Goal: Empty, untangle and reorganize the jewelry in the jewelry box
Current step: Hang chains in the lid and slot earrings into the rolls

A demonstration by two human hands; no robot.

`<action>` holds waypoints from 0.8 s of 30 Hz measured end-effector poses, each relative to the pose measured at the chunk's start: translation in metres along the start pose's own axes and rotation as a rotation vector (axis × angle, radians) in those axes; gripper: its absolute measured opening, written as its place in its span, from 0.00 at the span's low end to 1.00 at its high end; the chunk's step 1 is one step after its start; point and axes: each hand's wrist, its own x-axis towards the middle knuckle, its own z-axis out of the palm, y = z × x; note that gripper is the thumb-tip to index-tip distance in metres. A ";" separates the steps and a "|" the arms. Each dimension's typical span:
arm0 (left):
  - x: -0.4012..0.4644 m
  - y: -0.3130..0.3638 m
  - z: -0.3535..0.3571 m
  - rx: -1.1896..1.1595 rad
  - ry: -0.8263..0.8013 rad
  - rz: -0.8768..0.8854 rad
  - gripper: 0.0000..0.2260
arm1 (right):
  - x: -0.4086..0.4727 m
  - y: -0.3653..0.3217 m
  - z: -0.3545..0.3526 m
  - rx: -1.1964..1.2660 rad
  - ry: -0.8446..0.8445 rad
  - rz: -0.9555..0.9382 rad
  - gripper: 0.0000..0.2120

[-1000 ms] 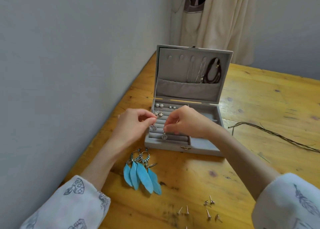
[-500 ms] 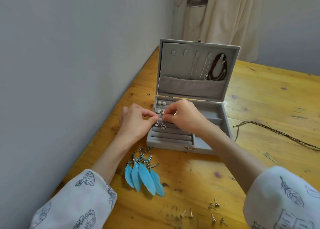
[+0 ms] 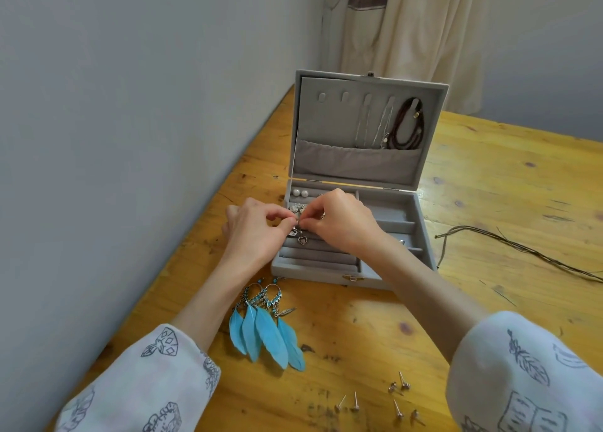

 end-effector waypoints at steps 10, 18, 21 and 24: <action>-0.014 0.002 -0.025 -0.272 0.031 0.279 0.07 | -0.013 -0.007 -0.003 -0.050 0.112 -0.058 0.08; -0.021 0.005 -0.024 -0.429 0.127 0.194 0.06 | -0.040 -0.014 -0.003 0.535 -0.003 -0.023 0.10; -0.020 0.006 -0.024 -0.403 0.134 0.203 0.06 | -0.040 -0.014 -0.004 0.620 -0.015 0.023 0.10; -0.020 0.006 -0.024 -0.394 0.110 0.216 0.06 | -0.040 -0.013 -0.003 0.589 0.019 -0.002 0.10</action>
